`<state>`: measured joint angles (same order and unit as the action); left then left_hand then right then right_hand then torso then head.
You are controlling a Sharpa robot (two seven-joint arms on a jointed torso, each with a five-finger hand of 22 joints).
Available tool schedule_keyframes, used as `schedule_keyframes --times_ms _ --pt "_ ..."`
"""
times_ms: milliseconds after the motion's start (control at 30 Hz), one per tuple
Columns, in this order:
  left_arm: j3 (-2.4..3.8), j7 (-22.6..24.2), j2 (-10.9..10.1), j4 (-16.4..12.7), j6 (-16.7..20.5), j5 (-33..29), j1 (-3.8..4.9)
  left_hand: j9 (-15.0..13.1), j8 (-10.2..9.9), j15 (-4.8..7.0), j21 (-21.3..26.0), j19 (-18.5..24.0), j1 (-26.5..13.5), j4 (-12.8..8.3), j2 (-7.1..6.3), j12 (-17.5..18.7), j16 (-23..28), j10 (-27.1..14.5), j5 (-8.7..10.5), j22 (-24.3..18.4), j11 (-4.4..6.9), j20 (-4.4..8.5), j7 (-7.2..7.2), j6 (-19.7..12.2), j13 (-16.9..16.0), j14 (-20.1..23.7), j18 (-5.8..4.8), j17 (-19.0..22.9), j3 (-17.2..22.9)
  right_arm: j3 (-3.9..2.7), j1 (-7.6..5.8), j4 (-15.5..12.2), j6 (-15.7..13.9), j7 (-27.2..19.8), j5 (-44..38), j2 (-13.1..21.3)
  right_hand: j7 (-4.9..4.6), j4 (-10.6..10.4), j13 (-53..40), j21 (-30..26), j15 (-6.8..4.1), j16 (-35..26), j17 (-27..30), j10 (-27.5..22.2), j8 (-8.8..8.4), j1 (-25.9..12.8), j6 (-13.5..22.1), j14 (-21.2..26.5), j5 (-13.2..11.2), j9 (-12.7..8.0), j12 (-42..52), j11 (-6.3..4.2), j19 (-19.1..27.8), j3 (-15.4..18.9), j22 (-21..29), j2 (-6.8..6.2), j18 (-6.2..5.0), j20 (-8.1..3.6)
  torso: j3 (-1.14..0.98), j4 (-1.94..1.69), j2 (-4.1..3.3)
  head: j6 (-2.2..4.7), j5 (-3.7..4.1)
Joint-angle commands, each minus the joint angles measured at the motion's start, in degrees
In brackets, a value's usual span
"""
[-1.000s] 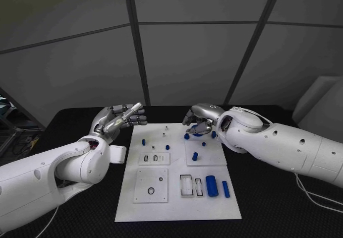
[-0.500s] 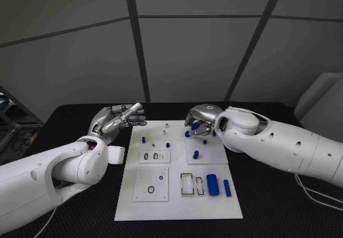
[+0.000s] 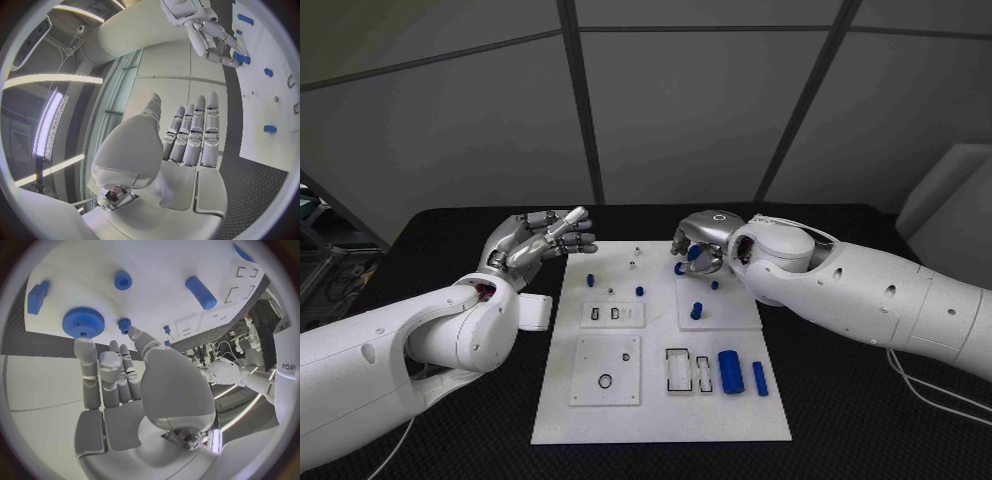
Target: Assemble the parts on the task board
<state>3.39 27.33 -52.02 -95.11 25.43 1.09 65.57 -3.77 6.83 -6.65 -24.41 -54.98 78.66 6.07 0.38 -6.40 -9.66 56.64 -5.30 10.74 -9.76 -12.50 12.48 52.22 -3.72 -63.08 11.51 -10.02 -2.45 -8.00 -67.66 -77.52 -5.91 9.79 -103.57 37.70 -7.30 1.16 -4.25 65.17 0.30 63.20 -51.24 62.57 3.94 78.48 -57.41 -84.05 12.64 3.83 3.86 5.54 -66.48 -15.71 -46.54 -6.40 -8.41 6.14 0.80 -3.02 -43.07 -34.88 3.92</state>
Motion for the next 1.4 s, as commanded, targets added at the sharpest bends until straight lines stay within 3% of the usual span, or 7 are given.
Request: schedule_keyframes --times_ms 33,267,567,833,1067,1233,1400 --pt "0.08 0.21 -0.08 -0.14 -0.65 0.42 0.09 0.05 -0.30 -0.10 -0.32 -0.29 0.13 -0.11 0.26 0.36 0.42 0.06 0.08 0.06 -0.13 -0.03 0.28 0.25 -0.01 -0.24 -1.09 -0.06 -0.20 -0.04 -0.13 0.28 0.73 -0.01 -0.88 -0.24 -0.04 -0.29 -0.10 0.91 0.42 1.05 -1.04 0.95 -0.06 0.60 0.13 -1.98 -0.15 0.04 0.41 -0.01 -0.78 -0.27 -1.23 0.04 0.69 0.03 -0.05 0.07 -0.08 -0.17 0.06" --pt "0.09 0.41 -0.18 -0.13 -0.45 0.42 0.09 0.05 -0.31 -0.10 -0.32 -0.29 0.13 -0.11 0.27 0.37 0.43 0.06 0.08 0.06 -0.13 -0.03 0.28 0.24 -0.01 -0.23 -1.09 -0.07 -0.20 -0.02 -0.13 1.15 2.39 -0.05 -0.63 -0.77 -0.18 -0.96 -0.23 4.25 -0.03 4.44 -4.66 3.56 0.05 0.71 -0.44 -2.14 -0.30 0.09 0.87 -0.74 -2.76 -1.93 -5.86 0.22 1.36 -0.29 -0.09 0.06 -0.23 -0.36 -0.01" --pt "0.10 0.46 -0.18 -0.06 -0.37 0.42 0.09 0.05 -0.31 -0.10 -0.32 -0.29 0.13 -0.11 0.27 0.37 0.43 0.06 0.08 0.06 -0.13 -0.03 0.28 0.24 -0.01 -0.23 -1.09 -0.07 -0.20 0.03 -0.12 1.92 3.94 -0.32 -0.16 -1.23 -0.28 -1.17 -0.13 5.10 -0.09 5.47 -5.74 3.93 0.08 0.70 -0.66 -2.18 -0.41 0.10 0.66 -0.81 -3.16 -2.56 -7.00 0.06 1.53 -0.38 -0.13 0.13 -0.35 -0.60 -0.15" --pt "0.11 0.43 -0.21 -0.03 -0.36 0.42 0.09 0.05 -0.33 -0.11 -0.33 -0.27 0.17 -0.15 0.34 0.40 0.47 0.07 0.06 0.06 -0.14 -0.03 0.30 0.26 -0.01 -0.22 -1.10 -0.10 -0.18 0.19 -0.11 2.70 4.80 -0.61 0.21 -1.63 -0.37 -1.31 -0.07 5.39 -0.09 5.89 -6.11 4.05 0.08 0.69 -0.78 -2.17 -0.48 0.11 0.52 -0.81 -3.19 -2.93 -7.31 0.02 1.57 -0.40 -0.07 -0.05 -0.35 -0.91 -0.06" --pt "0.11 0.40 -0.32 -0.06 -0.36 0.42 0.09 0.04 -0.35 -0.12 -0.35 -0.26 0.20 -0.19 0.40 0.42 0.50 0.08 0.05 0.07 -0.15 -0.03 0.31 0.27 -0.02 -0.21 -1.11 -0.12 -0.17 0.31 -0.10 2.78 3.86 -1.23 0.81 -1.72 -0.60 -1.74 -0.12 6.69 -0.25 7.48 -7.82 5.33 0.47 0.90 -1.94 -2.29 -0.58 0.26 0.62 -1.04 -3.88 -4.36 -9.12 0.67 1.83 -0.50 -0.04 -0.11 -0.36 -1.08 -0.01" --pt "0.12 0.36 -0.33 -0.02 -0.48 0.42 0.09 0.04 -0.35 -0.12 -0.35 -0.26 0.20 -0.19 0.40 0.42 0.50 0.08 0.05 0.07 -0.15 -0.03 0.31 0.27 -0.02 -0.21 -1.11 -0.12 -0.17 0.33 -0.10 2.63 1.71 -1.19 2.12 -1.71 -0.95 -2.20 -0.32 8.01 -0.36 9.00 -9.38 7.13 1.38 1.62 -4.38 -2.39 -3.12 0.61 0.88 -1.10 -4.57 -6.89 -10.89 2.70 2.10 -0.58 -0.04 -0.15 -0.33 -1.19 0.01" --pt "0.12 0.27 -0.34 0.02 -0.56 0.42 0.09 0.04 -0.37 -0.12 -0.35 -0.26 0.21 -0.21 0.43 0.44 0.52 0.08 0.05 0.07 -0.15 -0.03 0.32 0.28 -0.02 -0.21 -1.11 -0.13 -0.17 0.33 -0.10 2.34 -0.64 -1.01 3.37 -1.54 -0.44 -2.45 -0.72 8.95 -0.85 9.66 -9.91 8.96 2.18 1.47 -6.32 -2.30 -3.45 1.07 1.35 -1.68 -5.15 -7.53 -12.21 2.97 2.28 -0.67 -0.03 -0.23 -0.33 -1.23 0.13"
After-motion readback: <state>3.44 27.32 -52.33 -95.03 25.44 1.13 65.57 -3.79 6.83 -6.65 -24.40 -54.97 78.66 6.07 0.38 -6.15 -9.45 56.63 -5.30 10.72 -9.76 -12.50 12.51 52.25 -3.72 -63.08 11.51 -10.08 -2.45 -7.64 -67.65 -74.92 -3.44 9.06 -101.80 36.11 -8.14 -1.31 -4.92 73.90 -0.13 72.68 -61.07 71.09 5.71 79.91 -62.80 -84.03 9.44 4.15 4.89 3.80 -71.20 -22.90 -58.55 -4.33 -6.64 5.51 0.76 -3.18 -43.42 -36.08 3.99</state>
